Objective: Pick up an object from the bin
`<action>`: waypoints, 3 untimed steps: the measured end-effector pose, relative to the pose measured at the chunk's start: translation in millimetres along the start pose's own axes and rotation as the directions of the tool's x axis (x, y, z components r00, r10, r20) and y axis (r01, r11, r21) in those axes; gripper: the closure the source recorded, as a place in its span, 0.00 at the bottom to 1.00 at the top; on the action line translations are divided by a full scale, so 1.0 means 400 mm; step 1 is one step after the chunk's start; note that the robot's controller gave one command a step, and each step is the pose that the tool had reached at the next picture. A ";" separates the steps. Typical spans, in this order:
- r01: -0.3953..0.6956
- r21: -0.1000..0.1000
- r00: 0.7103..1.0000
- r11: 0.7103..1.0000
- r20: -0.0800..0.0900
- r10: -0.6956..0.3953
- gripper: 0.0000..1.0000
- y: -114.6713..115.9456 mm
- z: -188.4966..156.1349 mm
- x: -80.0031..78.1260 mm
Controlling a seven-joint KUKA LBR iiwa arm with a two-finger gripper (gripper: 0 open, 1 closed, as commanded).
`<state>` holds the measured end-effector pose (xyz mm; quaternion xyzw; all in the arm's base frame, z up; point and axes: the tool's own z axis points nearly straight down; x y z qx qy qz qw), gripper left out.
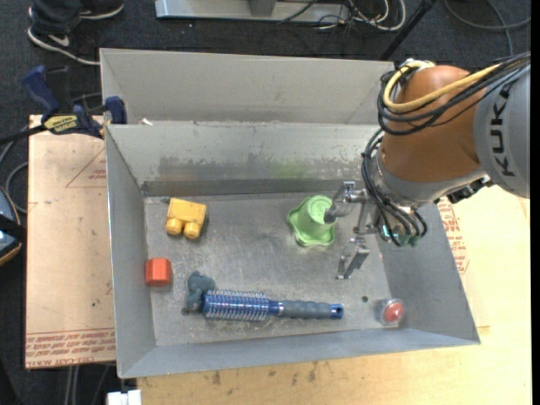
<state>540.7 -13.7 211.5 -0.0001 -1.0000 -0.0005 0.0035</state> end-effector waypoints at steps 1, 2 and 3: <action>0.057 -0.001 0.998 0.998 -0.003 -0.057 0.00 0.067 0.135 0.141; 0.055 0.000 0.998 0.999 0.006 -0.055 1.00 0.064 0.128 0.132; 0.055 0.000 0.998 0.999 0.006 -0.055 0.00 0.064 0.128 0.132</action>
Offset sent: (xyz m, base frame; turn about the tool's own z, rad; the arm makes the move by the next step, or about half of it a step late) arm -0.0532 0.0248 -0.0498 -0.0533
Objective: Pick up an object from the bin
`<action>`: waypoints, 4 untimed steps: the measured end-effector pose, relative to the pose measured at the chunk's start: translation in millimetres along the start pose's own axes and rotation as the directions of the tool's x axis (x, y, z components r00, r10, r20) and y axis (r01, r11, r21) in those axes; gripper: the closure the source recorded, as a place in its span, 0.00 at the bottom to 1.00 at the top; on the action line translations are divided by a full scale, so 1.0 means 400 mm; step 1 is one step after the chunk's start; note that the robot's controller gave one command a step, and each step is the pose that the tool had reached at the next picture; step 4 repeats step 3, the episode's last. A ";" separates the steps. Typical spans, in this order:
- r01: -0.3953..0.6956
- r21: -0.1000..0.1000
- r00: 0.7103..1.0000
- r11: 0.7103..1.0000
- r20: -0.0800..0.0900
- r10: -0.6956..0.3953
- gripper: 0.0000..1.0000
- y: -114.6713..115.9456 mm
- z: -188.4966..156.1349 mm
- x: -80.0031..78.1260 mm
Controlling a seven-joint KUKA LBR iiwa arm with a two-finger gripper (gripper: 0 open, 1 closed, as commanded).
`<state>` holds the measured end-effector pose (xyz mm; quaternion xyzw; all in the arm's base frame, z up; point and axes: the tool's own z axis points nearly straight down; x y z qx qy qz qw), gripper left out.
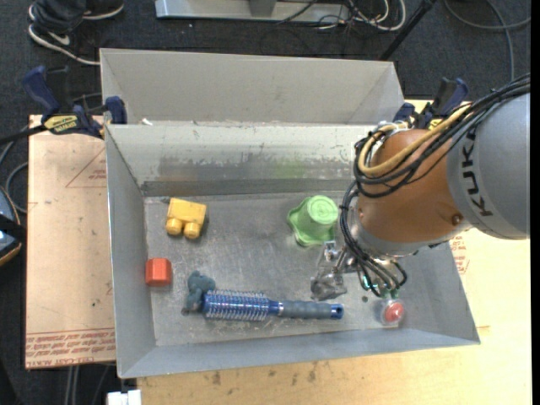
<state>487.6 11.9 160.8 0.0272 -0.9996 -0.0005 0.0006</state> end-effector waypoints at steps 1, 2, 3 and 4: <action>0.000 -0.001 1.000 1.000 0.013 0.000 0.00 0.087 0.194 -0.005; 0.001 0.000 1.000 1.000 0.001 -0.001 1.00 0.088 0.201 0.002; -0.010 0.000 1.000 1.000 0.008 0.010 1.00 0.121 -0.180 -0.016; -0.010 0.000 1.000 1.000 0.008 0.010 1.00 0.121 -0.180 -0.016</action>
Offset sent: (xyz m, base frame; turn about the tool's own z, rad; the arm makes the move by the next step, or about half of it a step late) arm -0.0037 0.0387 -0.0908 -0.0017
